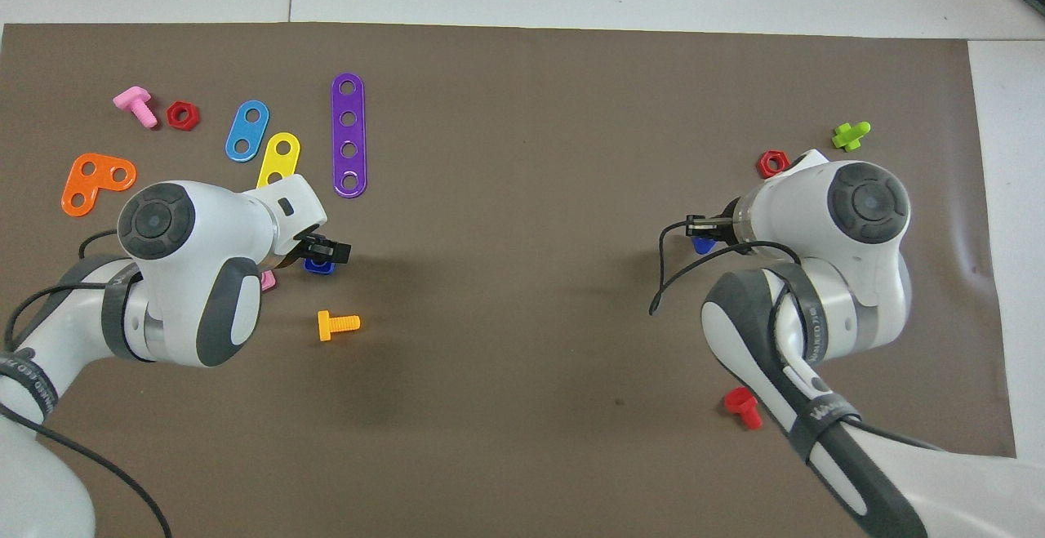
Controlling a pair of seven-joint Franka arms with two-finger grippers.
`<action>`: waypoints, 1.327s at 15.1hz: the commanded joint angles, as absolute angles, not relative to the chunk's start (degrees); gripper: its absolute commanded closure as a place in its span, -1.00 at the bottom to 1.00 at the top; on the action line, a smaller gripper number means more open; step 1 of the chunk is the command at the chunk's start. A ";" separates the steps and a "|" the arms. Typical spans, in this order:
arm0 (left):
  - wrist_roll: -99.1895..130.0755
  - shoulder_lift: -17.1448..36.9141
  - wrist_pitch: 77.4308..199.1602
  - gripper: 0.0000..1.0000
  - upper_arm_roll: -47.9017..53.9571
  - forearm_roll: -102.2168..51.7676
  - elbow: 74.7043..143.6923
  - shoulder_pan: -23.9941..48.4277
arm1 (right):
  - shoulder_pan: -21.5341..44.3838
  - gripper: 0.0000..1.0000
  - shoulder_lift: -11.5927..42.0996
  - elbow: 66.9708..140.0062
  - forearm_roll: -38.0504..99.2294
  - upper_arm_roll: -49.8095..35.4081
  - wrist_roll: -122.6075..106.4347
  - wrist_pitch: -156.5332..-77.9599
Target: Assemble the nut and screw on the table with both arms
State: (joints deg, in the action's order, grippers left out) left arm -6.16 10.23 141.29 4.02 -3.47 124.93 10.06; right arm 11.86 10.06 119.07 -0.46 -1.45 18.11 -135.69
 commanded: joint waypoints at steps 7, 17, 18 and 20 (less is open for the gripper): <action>-8.70 13.97 143.01 -0.15 3.52 -3.52 124.54 10.11 | 27.49 1.00 16.43 110.48 0.70 -1.58 41.99 -137.11; -2.75 14.06 131.50 1.00 3.43 -2.99 116.99 10.72 | 31.47 -0.96 21.19 106.61 -0.26 -1.58 48.52 -136.59; -0.11 14.15 130.61 1.00 3.43 -2.90 115.76 10.81 | 31.12 -0.98 20.31 106.79 -0.26 -1.50 48.17 -136.23; 3.50 14.15 128.94 1.00 3.52 -2.99 114.09 12.03 | 28.93 -0.99 18.03 107.31 -0.26 -1.49 47.29 -135.88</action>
State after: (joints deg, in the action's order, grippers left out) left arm -0.66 13.61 131.75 3.97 -3.38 116.82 10.29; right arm 31.36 20.63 106.72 -0.41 -1.16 47.96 -136.30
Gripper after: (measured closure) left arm 0.529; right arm 0.242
